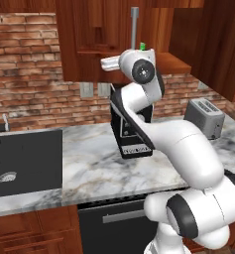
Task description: Open the cabinet directly in front. Then move the beer and the mug to the dining counter with the jar on it.
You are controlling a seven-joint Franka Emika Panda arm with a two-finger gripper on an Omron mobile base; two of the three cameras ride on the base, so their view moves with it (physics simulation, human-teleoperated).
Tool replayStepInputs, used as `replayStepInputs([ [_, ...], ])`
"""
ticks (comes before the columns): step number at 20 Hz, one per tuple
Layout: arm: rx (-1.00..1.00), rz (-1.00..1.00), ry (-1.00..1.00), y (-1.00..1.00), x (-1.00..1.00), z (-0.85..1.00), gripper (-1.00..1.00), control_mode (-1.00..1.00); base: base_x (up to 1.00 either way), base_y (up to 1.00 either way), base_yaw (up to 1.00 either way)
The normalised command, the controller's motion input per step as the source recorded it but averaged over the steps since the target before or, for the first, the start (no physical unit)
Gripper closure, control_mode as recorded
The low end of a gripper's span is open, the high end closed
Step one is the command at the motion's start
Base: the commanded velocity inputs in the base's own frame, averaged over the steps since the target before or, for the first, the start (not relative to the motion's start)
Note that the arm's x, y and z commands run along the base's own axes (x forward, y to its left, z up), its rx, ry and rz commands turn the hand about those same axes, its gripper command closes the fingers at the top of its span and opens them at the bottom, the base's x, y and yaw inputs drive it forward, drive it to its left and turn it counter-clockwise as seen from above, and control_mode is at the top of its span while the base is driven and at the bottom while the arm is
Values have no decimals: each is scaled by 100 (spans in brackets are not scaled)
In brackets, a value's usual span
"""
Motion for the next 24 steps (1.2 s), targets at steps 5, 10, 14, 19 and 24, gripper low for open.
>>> replayStepInputs([
  [5,-2,0,0,100,-57,0,100,-100,0,0,0],
  [10,0,-7,0,100,-48,0,100,-100,0,0,0],
  [14,0,-14,-1,100,-43,0,100,-100,0,0,0],
  [19,0,-17,0,100,-33,-1,100,-100,0,0,0],
  [24,0,-20,-1,100,-26,-9,100,-100,0,0,0],
])
